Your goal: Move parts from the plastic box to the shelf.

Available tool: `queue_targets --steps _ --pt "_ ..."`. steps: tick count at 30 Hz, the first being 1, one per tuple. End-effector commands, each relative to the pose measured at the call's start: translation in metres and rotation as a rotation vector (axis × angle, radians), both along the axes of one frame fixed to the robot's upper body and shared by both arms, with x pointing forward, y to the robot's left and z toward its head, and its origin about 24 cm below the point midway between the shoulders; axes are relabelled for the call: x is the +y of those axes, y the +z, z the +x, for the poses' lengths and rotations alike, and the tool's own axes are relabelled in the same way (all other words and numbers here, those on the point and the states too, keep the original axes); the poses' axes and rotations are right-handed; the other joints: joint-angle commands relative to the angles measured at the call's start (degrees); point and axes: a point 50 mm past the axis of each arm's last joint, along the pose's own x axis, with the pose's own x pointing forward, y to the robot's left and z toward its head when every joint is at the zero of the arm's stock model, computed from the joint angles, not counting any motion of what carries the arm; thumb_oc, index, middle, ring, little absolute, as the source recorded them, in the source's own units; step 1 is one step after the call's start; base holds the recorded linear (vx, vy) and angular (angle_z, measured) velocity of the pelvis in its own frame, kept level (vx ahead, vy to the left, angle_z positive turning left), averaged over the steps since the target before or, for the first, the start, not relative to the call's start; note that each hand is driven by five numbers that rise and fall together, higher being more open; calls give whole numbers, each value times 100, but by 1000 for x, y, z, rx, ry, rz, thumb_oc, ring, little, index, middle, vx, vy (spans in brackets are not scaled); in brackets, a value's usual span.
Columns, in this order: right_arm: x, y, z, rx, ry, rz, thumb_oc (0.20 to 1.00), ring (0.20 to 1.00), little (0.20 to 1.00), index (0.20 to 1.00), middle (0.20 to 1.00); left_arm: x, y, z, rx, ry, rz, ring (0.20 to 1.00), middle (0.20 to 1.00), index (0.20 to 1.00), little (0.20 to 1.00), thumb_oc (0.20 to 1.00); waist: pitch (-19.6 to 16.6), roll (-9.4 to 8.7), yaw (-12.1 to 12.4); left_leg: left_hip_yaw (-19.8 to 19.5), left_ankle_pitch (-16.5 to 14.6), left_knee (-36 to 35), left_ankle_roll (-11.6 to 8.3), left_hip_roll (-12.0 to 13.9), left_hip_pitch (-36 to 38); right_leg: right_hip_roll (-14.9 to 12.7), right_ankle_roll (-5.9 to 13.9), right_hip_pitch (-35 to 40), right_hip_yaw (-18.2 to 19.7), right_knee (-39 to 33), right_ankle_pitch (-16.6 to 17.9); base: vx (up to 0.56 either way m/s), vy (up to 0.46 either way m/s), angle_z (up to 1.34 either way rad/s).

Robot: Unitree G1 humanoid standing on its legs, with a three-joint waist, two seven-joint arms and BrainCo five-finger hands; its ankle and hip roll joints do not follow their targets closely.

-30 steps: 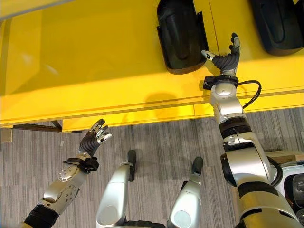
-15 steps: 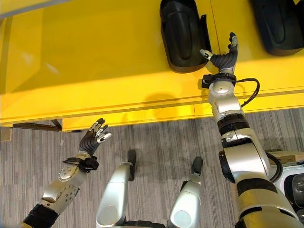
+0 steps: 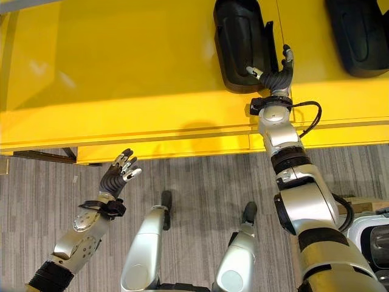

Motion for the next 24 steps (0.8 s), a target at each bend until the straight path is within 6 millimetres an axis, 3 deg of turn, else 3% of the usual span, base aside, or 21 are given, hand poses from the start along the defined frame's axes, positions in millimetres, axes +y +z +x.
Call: queue_targets --steps 1,24 --pt "17 28 2 -88 71 -12 1000 1000 1000 1000 1000 -6 27 -4 -134 -35 -32 1000 1000 1000 1000 1000 92 71 206 268 376 -886 314 -212 438 94 -118 -56 -19 1298 -1010 0 0 0" --pt "25 14 4 -52 93 37 1000 1000 1000 1000 1000 -1 29 -5 -143 -19 -23 1000 1000 1000 1000 1000 83 36 236 310 174 -595 394 -273 356 37 -112 -42 77 1337 -995 0 2 0"
